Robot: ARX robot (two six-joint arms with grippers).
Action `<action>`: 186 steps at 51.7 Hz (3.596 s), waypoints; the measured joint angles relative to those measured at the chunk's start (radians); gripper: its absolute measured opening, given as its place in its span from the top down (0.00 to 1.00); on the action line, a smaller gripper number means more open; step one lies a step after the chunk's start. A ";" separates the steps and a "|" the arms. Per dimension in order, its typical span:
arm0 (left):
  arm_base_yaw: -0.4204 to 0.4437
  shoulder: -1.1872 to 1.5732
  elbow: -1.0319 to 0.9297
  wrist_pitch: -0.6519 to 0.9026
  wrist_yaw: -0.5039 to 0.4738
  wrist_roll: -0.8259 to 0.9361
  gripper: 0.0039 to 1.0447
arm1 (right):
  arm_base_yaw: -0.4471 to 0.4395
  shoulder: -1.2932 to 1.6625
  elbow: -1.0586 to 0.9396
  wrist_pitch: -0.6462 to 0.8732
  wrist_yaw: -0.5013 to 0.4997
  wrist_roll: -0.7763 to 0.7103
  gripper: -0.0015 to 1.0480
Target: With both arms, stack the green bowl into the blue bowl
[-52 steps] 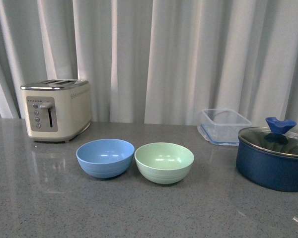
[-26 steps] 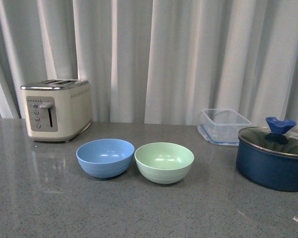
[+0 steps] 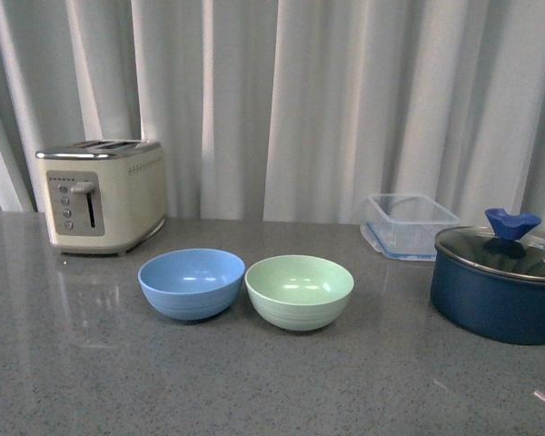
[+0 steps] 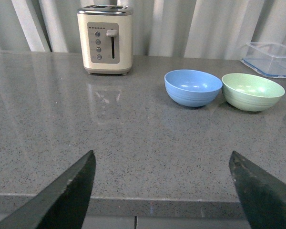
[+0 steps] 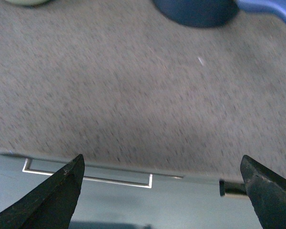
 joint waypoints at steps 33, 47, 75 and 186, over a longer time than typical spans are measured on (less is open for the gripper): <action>0.000 0.000 0.000 0.000 -0.001 0.000 0.06 | 0.208 0.901 0.784 -0.033 -0.048 0.310 0.10; 0.000 0.000 0.000 0.000 -0.001 0.000 0.06 | 0.207 1.107 1.016 -0.056 -0.055 0.315 0.10; 0.000 0.000 0.000 0.000 -0.001 0.000 0.06 | 0.122 1.225 1.109 -0.048 -0.116 0.266 0.10; 0.000 0.000 0.000 0.000 -0.001 0.000 0.06 | 0.129 1.302 1.352 -0.040 -0.234 0.145 0.99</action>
